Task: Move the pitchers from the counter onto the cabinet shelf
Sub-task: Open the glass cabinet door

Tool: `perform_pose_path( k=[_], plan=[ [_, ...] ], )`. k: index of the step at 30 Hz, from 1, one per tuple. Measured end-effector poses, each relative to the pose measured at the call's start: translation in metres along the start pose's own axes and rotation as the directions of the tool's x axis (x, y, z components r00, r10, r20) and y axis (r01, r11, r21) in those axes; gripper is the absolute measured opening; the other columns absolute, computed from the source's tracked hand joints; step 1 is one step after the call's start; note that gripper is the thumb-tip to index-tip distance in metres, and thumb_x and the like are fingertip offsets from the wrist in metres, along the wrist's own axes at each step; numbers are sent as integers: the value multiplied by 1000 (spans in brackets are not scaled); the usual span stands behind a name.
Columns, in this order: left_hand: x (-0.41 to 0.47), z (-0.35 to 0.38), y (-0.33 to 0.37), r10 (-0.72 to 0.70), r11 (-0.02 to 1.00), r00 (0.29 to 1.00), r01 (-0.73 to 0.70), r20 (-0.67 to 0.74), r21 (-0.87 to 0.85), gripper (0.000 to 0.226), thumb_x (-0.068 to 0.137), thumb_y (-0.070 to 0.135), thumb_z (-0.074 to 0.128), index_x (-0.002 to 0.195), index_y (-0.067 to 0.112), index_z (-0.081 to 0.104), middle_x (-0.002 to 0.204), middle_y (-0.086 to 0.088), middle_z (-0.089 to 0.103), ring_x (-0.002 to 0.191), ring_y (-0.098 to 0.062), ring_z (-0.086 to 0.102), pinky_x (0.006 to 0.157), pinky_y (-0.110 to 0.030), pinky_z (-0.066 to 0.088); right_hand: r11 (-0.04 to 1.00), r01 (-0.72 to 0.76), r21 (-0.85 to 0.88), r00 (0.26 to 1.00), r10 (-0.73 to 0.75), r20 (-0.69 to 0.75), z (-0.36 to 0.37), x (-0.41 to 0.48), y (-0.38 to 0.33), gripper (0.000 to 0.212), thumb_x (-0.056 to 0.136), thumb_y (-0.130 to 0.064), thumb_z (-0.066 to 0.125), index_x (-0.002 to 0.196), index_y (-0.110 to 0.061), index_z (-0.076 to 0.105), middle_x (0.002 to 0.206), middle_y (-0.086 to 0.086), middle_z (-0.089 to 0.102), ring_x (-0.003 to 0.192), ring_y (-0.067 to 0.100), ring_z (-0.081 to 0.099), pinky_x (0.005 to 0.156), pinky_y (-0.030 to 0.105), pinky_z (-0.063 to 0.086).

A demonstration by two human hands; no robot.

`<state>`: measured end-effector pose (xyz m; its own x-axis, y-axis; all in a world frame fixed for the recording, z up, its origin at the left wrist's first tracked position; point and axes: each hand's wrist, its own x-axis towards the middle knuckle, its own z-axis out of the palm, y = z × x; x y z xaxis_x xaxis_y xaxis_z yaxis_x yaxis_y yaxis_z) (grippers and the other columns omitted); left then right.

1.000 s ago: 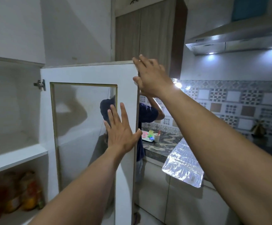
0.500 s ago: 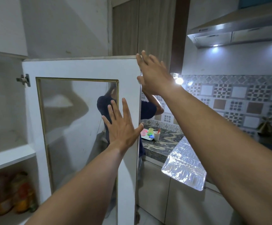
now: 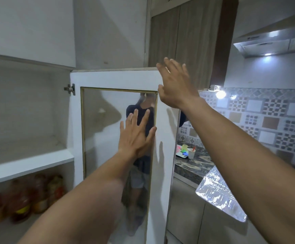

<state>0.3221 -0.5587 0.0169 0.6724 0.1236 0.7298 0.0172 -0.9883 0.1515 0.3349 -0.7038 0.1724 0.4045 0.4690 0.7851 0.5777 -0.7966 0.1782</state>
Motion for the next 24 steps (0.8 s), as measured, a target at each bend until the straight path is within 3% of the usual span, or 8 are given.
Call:
perform_pose_path(
  k=[7, 17, 24],
  plan=[
    [-34, -74, -89, -86, 980, 996, 84, 5, 181, 65, 98, 57, 18, 156, 31, 5, 164, -11, 8, 150, -32, 8, 119, -58, 9, 982, 28, 186, 994, -46, 97, 5, 1, -91, 66, 94, -23, 49, 156, -13, 27, 163, 14, 25, 150, 31, 21, 121, 52, 19],
    [-157, -216, -254, -374, 823, 924, 370, -79, 431, 62, 97, 55, 28, 152, 25, 28, 159, -14, 24, 148, -33, 15, 117, -58, 13, 871, 136, 473, 957, -239, 165, 13, -10, -302, 72, 96, -37, 51, 158, -17, 20, 162, 16, 24, 150, 33, 20, 120, 52, 23],
    [-260, -309, -344, -536, 669, 828, 535, -163, 515, 66, 97, 57, 24, 155, 28, 13, 162, -13, 17, 150, -31, 8, 118, -58, 8, 735, 215, 643, 908, -393, 145, 12, -22, -463, 75, 96, -42, 52, 159, -20, 17, 165, 16, 18, 152, 31, 16, 121, 55, 18]
  ],
)
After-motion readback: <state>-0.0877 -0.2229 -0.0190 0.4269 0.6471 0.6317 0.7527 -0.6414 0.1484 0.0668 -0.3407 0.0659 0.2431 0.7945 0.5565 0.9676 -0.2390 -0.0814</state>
